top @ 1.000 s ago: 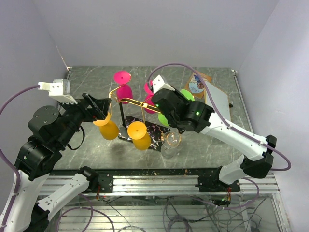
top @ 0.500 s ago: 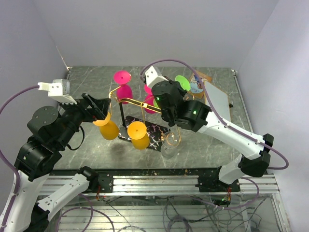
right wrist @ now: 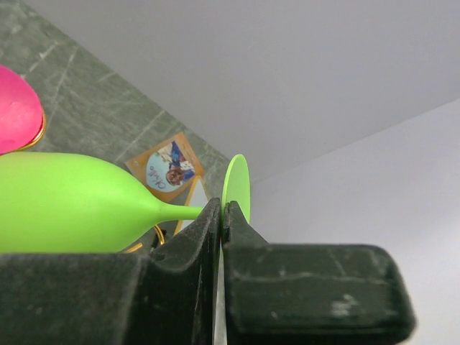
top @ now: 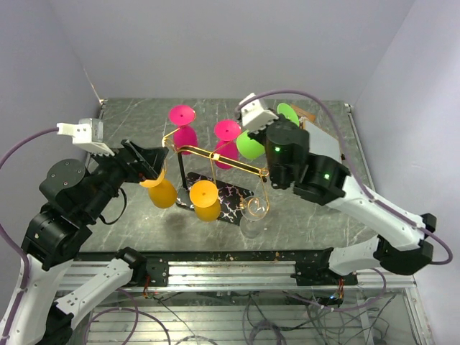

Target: Take the wine glass off the wine glass rack

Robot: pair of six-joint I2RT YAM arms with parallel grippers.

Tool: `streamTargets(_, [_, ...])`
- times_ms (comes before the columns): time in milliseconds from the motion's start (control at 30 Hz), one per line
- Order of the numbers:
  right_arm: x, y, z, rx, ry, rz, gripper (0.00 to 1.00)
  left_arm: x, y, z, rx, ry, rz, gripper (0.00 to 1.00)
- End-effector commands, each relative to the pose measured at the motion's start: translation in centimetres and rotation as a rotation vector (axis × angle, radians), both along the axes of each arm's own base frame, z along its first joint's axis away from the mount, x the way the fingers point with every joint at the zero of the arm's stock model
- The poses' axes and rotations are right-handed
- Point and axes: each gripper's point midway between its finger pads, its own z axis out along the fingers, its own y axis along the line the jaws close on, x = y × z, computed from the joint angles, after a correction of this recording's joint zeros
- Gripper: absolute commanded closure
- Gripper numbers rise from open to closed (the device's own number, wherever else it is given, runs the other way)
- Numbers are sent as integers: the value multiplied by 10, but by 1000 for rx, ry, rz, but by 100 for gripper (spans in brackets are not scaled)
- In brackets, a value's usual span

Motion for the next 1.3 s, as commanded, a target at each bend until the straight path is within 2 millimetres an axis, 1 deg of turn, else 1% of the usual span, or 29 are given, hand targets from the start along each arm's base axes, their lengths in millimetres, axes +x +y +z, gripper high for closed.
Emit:
streamTargets(0, [-14, -13, 18, 172, -1, 39, 100, 2, -21, 9, -71, -15, -86, 1])
streamTargets(67, [-20, -23, 28, 309, -13, 22, 100, 2, -29, 12, -104, -14, -122, 1])
streamTargets(133, [-29, -34, 43, 528, -28, 22, 100, 2, -38, 14, -140, -14, -157, 1])
streamTargets(200, [-41, -40, 56, 733, -22, 74, 100, 1, -48, 18, -186, -13, -202, 1])
streamTargets(300, [-60, -38, 69, 992, 11, 193, 100, -3, -67, 30, -267, -27, -302, 1])
streamTargets(400, [-77, -31, 79, 1166, 39, 328, 100, -10, -86, 45, -339, -43, -417, 1])
streamTargets(500, [-89, -20, 85, 1248, 51, 453, 100, -14, -98, 56, -395, -46, -496, 1])
streamTargets(600, [-93, -11, 83, 1283, 60, 508, 100, -17, -105, 62, -431, -48, -545, 6])
streamTargets(667, [-95, -3, 82, 1295, 77, 541, 100, -16, -107, 59, -437, -33, -550, 10])
streamTargets(800, [-94, 15, 76, 1294, 107, 576, 100, -20, -110, 55, -457, -25, -580, 11])
streamTargets(900, [-94, 24, 75, 1292, 119, 594, 100, -21, -109, 47, -447, -7, -574, 14])
streamTargets(967, [-94, 27, 76, 1300, 121, 609, 100, -18, -107, 42, -431, 8, -552, 21])
streamTargets(1067, [-95, 30, 74, 1307, 122, 623, 100, -12, -102, 32, -389, 39, -494, 34])
streamTargets(1100, [-94, 31, 72, 1308, 121, 621, 100, -9, -100, 27, -370, 57, -473, 40])
streamTargets(1200, [-91, 30, 66, 1297, 119, 601, 100, -5, -95, 23, -330, 68, -432, 60])
streamTargets(1233, [-91, 29, 64, 1294, 117, 596, 100, -4, -94, 21, -319, 73, -422, 68])
streamTargets(1267, [-91, 29, 62, 1293, 116, 592, 100, -3, -93, 20, -311, 79, -413, 79])
